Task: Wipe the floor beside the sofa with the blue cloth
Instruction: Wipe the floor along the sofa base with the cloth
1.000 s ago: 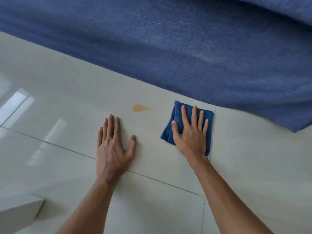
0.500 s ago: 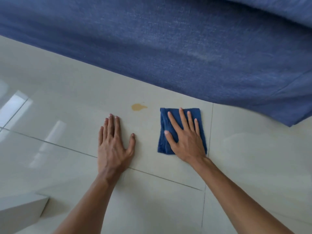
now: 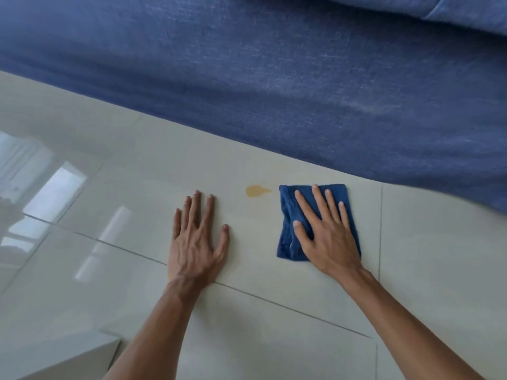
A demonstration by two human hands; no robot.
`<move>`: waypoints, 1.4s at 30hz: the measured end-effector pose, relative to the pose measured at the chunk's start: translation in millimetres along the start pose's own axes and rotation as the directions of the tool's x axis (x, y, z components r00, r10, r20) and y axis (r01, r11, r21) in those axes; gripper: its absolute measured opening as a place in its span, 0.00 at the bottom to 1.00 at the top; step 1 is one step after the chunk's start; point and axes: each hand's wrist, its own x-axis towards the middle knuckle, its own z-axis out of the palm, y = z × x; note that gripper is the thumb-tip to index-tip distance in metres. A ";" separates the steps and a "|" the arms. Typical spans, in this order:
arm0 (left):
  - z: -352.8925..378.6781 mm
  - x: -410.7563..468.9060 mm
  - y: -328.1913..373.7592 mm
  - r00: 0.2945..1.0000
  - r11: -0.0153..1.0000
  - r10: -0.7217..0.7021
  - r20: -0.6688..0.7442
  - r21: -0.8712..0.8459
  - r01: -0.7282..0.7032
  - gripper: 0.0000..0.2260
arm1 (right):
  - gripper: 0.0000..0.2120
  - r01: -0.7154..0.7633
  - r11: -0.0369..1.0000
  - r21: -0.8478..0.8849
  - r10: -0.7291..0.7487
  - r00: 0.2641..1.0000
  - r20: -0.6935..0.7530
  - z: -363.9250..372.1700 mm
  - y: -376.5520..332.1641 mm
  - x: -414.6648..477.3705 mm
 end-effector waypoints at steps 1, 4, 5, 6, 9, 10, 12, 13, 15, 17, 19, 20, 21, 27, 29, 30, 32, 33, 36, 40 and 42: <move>0.3 -0.3 -0.1 1.000 1.000 -0.005 0.001 -0.004 0.005 0.31 | 0.30 -0.009 1.000 -0.008 0.009 1.000 0.003 -2.8 10.8 -4.0; 1.7 -1.1 0.7 1.000 1.000 -0.009 -0.017 -0.017 0.009 0.30 | 0.32 -0.211 0.977 0.015 0.212 0.977 -0.030 -6.8 19.1 30.5; 2.0 -0.8 0.7 1.000 1.000 -0.008 -0.025 -0.022 0.007 0.30 | 0.32 -0.281 0.959 0.047 0.283 0.959 -0.035 -5.7 10.5 48.2; 1.2 0.0 0.4 0.999 1.000 -0.010 -0.031 -0.029 0.009 0.29 | 0.32 -0.325 0.942 0.090 0.328 0.944 -0.028 -4.6 -3.4 65.0; -1.6 -0.2 1.7 0.999 0.997 -0.031 -0.037 -0.074 0.028 0.28 | 0.32 -0.185 0.976 0.116 0.187 0.982 -0.008 2.7 -55.0 88.0; -1.5 -0.1 1.8 0.999 0.996 -0.036 -0.036 -0.081 0.033 0.28 | 0.33 -0.055 0.994 0.092 0.056 0.998 -0.002 5.3 -68.4 84.0; -0.8 0.6 0.9 0.998 0.996 -0.043 -0.039 -0.085 0.039 0.27 | 0.32 0.175 0.983 0.059 -0.177 0.984 0.033 5.8 -73.0 64.2; -0.8 0.2 0.4 0.998 0.996 -0.043 -0.044 -0.082 0.039 0.27 | 0.31 0.254 0.966 0.053 -0.257 0.965 0.057 4.5 -63.8 48.7; -0.5 0.2 0.0 0.997 0.996 -0.044 -0.056 -0.075 0.039 0.27 | 0.31 0.348 0.937 0.039 -0.350 0.931 0.100 0.2 -30.7 16.4; 0.8 1.3 0.3 0.997 0.997 -0.045 -0.063 -0.068 0.041 0.27 | 0.30 0.307 0.952 0.012 -0.306 0.948 0.090 -5.1 8.0 8.5; 1.4 0.2 0.9 0.996 0.997 -0.050 -0.074 -0.067 0.045 0.27 | 0.31 0.060 0.998 0.001 -0.060 0.998 0.013 -5.6 17.8 33.3; 1.3 0.3 0.8 0.996 0.997 -0.049 -0.075 -0.071 0.043 0.27 | 0.32 -0.098 0.994 0.046 0.099 0.995 -0.019 -3.5 6.0 53.0; 1.5 0.9 0.5 0.996 0.996 -0.045 -0.073 -0.077 0.039 0.27 | 0.33 -0.228 0.968 0.104 0.232 0.972 -0.029 -1.1 -14.6 70.2; 0.6 0.8 -0.3 0.995 0.996 -0.048 -0.084 -0.085 0.041 0.26 | 0.30 0.234 0.971 0.056 -0.235 0.972 0.016 11.0 -75.6 11.3; 1.3 -0.1 0.1 0.995 0.995 -0.058 -0.086 -0.089 0.050 0.26 | 0.29 0.304 0.951 0.050 -0.308 0.947 0.090 1.4 -36.5 -28.7; 1.4 -0.3 0.3 0.994 0.994 -0.063 -0.087 -0.091 0.055 0.26 | 0.29 0.275 0.961 0.033 -0.276 0.957 0.083 -3.0 -14.2 -35.3; 2.2 -0.1 0.5 0.994 0.994 -0.068 -0.083 -0.087 0.060 0.26 | 0.30 0.094 0.996 -0.003 -0.094 0.995 0.020 -4.7 12.5 -13.9; 2.8 -0.3 0.5 0.995 0.995 -0.067 -0.079 -0.085 0.061 0.26 | 0.31 -0.047 0.999 0.000 0.047 0.999 -0.010 -3.9 8.9 8.6; 1.9 -0.4 0.8 0.997 0.997 -0.053 -0.057 -0.065 0.049 0.26 | 0.34 -0.300 0.948 0.106 0.306 0.951 -0.047 3.1 -56.6 62.2; 0.5 1.4 -0.6 0.998 0.997 -0.041 -0.051 -0.067 0.037 0.26 | 0.30 0.156 0.987 0.026 -0.156 0.988 -0.007 14.5 -88.2 -1.5; 0.9 1.2 1.0 0.998 0.997 -0.048 -0.049 -0.069 0.045 0.26 | 0.30 0.242 0.969 0.053 -0.245 0.968 0.062 4.6 -46.5 -41.3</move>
